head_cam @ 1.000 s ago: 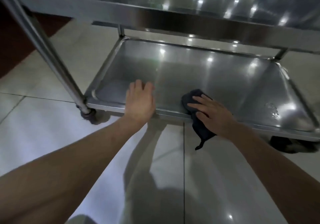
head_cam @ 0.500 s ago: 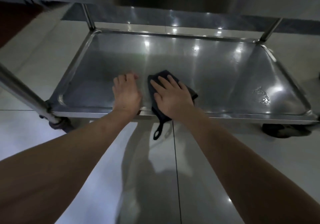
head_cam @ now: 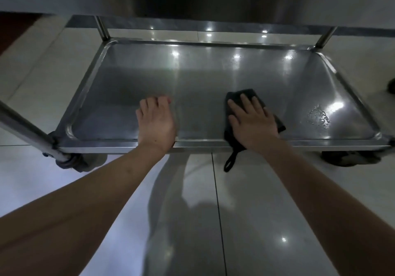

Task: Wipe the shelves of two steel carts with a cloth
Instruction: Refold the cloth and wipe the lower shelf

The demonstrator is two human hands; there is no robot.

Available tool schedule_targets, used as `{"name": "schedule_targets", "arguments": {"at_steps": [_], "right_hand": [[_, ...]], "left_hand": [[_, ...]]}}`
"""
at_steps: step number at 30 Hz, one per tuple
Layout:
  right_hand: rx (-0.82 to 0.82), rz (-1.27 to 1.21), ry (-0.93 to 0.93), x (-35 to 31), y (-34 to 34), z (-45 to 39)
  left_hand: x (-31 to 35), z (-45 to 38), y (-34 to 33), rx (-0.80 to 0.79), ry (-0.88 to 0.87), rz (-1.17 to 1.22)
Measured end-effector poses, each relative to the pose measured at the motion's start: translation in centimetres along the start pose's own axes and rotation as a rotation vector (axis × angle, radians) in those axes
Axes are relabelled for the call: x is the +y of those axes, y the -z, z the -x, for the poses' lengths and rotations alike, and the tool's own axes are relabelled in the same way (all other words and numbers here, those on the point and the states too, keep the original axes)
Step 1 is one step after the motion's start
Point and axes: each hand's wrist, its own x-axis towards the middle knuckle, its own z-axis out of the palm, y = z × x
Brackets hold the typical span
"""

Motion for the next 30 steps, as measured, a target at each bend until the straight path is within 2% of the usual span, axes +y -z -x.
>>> {"name": "schedule_targets", "arguments": {"at_steps": [4, 7, 9, 13, 17, 21, 24, 27, 30], "right_hand": [[0.031, -0.013, 0.176, -7.0, -1.1, -0.3], [-0.023, -0.067, 0.196, -8.6, -0.3, -4.5], [-0.044, -0.081, 0.166, -7.6, 0.6, -7.6], [-0.036, -0.095, -0.017, -1.9, 1.7, -10.9], [-0.019, -0.104, -0.127, 3.1, 1.7, -7.3], [0.000, -0.057, -0.133, 2.0, 0.5, -2.4], [0.012, -0.037, -0.063, -2.7, -0.2, -1.1], [0.047, -0.025, 0.097, -8.0, -1.4, -0.2], [0.026, -0.045, 0.196, -9.2, -1.5, 0.1]], "left_hand": [[0.0, 0.0, 0.0, -0.042, -0.013, 0.011], [-0.2, 0.1, 0.1, -0.040, -0.020, 0.004], [-0.3, 0.1, -0.1, -0.031, -0.027, -0.004], [-0.5, 0.0, -0.2, 0.010, -0.048, -0.007], [-0.5, 0.0, 0.0, -0.012, -0.035, 0.002], [-0.1, 0.1, 0.1, -0.021, -0.040, 0.004], [0.0, 0.2, 0.1, -0.032, -0.028, 0.011], [-0.1, 0.2, 0.2, -0.053, -0.028, 0.014], [-0.1, 0.3, 0.4, -0.059, -0.042, 0.015]]}}
